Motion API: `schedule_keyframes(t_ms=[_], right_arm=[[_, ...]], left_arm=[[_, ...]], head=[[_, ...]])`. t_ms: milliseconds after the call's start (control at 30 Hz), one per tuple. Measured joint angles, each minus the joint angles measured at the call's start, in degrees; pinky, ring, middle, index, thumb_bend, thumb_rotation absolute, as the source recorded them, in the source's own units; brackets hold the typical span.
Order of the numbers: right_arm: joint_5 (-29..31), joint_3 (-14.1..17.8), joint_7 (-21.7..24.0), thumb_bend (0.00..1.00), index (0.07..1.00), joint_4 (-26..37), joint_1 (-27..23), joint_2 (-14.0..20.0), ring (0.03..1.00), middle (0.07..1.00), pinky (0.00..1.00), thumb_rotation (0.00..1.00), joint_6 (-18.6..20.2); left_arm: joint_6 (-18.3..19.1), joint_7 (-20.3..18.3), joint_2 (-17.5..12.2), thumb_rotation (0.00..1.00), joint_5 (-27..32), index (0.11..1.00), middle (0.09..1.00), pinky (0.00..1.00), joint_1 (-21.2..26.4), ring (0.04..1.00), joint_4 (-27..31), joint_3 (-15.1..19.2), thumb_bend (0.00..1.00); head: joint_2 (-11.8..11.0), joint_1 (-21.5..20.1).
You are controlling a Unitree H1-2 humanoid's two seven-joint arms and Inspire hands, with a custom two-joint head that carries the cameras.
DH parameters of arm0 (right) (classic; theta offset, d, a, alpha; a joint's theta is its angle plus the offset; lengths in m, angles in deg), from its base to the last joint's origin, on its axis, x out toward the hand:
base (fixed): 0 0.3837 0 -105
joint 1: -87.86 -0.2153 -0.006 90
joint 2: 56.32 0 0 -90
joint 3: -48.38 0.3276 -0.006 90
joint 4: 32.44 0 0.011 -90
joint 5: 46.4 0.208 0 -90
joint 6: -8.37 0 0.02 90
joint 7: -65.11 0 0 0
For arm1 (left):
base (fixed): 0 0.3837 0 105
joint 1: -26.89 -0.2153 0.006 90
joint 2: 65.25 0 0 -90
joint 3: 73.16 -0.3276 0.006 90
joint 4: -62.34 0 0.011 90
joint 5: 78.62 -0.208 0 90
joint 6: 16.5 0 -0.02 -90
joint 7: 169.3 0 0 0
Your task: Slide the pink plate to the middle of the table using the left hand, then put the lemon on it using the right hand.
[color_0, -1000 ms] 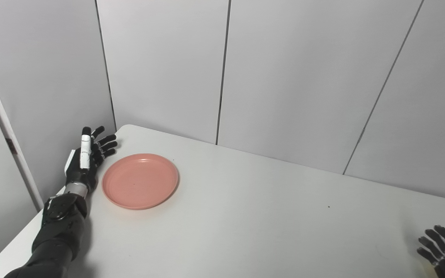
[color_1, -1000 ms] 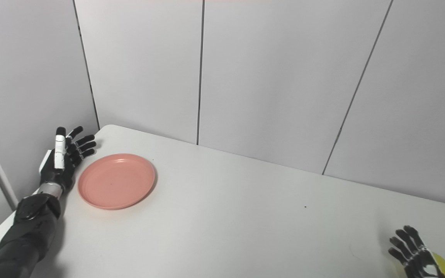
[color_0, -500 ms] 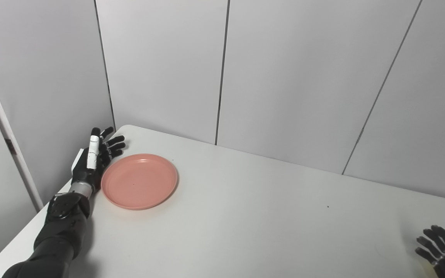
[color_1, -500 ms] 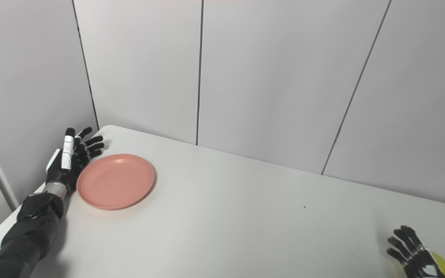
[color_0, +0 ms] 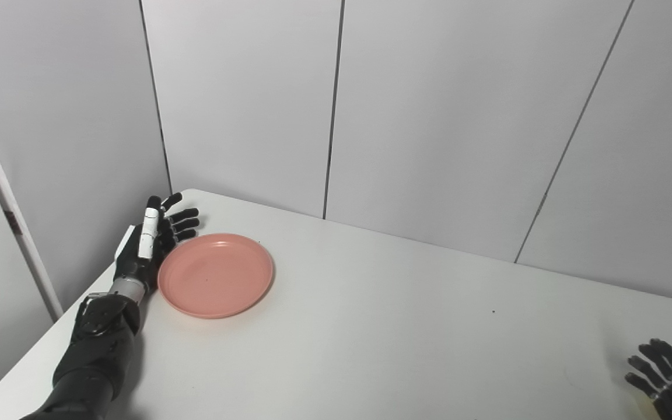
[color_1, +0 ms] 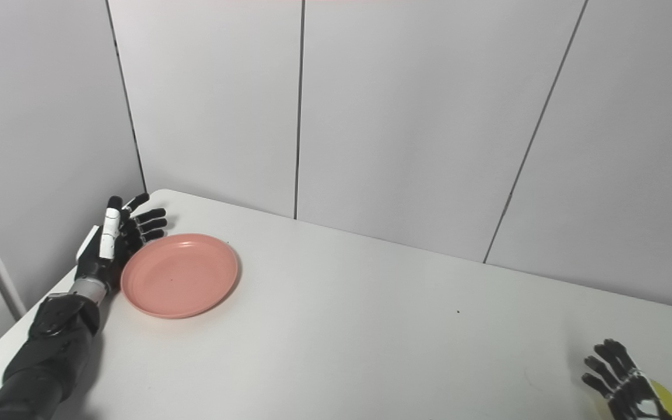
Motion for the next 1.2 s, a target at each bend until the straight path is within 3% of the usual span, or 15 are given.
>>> schedule_keyframes(t_ms=[267,500,600,867,1200], right_arm=[[-0.1,-0.1,0.0,0.94,0.887,0.3,0.0,-0.1,0.861,0.894,0.83,1.0,0.0],[-0.3,0.0,0.1,0.94,0.879,0.3,0.1,-0.1,0.85,0.885,0.81,1.0,0.0],[-0.3,0.0,0.1,0.93,0.888,0.4,0.1,-0.1,0.856,0.892,0.83,1.0,0.0],[-0.4,-0.1,0.1,0.94,0.889,0.6,0.2,-0.1,0.857,0.892,0.83,1.0,0.0],[-0.7,-0.1,0.1,0.94,0.896,0.8,0.3,-0.1,0.857,0.894,0.84,1.0,0.0]], left_arm=[[6.6,3.2,4.2,1.0,-2.1,0.86,0.729,0.72,-4.2,0.726,12.3,-2.0,0.69],[9.4,4.5,5.9,0.98,-3.1,0.87,0.73,0.75,-5.8,0.743,17.0,-2.8,0.76],[11.2,4.8,7.0,0.98,-3.2,0.867,0.727,0.73,-6.7,0.735,19.8,-3.1,0.74],[11.9,6.1,9.6,1.0,-4.7,0.835,0.693,0.73,-7.4,0.713,22.7,-4.4,0.67],[13.6,6.8,10.9,1.0,-6.4,0.828,0.696,0.73,-7.7,0.716,24.4,-5.9,0.67]], head=[[0.6,-0.4],[0.8,-0.4],[1.0,-0.6],[1.1,-0.8],[1.1,-1.7]])
